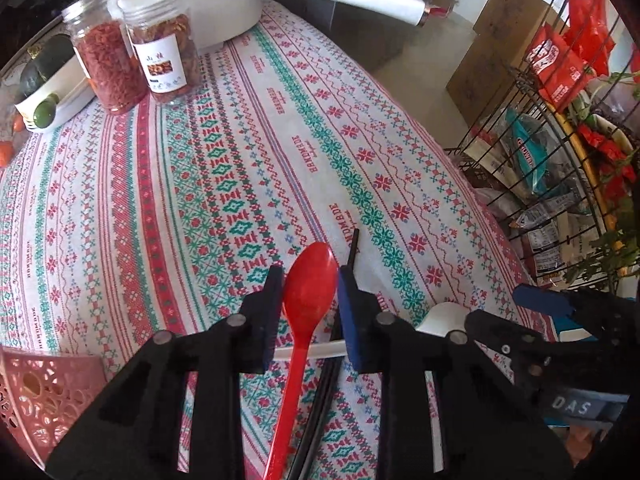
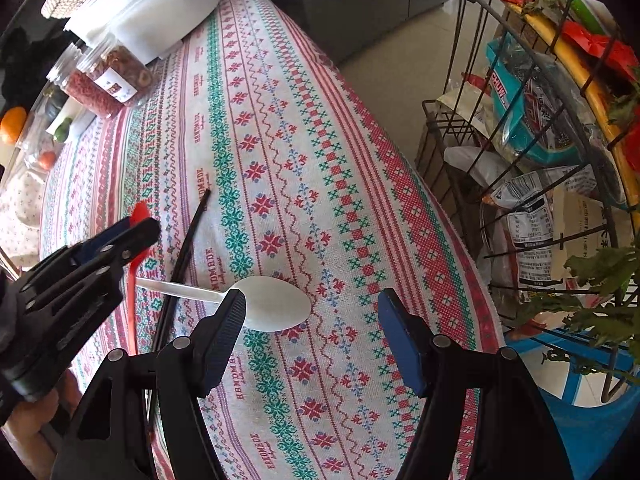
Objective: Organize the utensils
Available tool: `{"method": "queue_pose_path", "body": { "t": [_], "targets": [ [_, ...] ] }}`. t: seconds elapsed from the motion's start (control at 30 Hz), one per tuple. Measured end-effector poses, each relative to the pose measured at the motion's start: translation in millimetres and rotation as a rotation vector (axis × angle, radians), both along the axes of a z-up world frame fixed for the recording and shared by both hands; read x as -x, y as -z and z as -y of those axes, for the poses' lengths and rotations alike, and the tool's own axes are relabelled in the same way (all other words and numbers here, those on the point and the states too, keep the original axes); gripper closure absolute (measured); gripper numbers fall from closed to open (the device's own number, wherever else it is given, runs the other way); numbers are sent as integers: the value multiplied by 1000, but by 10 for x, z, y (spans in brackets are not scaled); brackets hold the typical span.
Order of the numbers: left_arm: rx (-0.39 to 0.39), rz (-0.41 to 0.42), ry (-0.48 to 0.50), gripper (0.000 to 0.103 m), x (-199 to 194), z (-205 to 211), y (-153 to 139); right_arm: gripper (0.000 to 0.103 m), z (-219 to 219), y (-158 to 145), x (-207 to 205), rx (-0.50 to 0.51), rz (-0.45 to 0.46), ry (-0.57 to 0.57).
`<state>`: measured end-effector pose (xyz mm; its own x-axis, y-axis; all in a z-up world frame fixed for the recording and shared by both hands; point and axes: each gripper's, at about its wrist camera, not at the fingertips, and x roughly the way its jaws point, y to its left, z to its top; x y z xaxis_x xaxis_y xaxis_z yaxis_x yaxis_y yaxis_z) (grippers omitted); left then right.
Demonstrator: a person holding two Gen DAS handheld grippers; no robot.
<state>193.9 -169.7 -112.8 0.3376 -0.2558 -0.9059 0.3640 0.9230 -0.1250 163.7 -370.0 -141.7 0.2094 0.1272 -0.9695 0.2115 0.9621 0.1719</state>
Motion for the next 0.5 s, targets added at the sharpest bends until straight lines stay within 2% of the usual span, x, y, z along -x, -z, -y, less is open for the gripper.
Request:
{"method": "queue_pose_path", "body": {
  "t": [0.17,0.3,0.43,0.47,0.5],
  "targets": [
    [50,80,2,74,278,-303,-423,32,-135,90,-33,-3,-15,-77],
    [81,118,1,75,519,-592,-651,33,-288,165,-74,7,-3,-154],
    [96,145,-4,76,756,-852,-788,45,-497,236,-67,-33,-40,-197],
    [101,153,-9,76,804,-922,-813,45,-568,230,-57,-36,-36,-213],
    [106,164,-14,87,848,-989,-835,46,-645,215,-51,-57,-31,-238]
  ]
}}
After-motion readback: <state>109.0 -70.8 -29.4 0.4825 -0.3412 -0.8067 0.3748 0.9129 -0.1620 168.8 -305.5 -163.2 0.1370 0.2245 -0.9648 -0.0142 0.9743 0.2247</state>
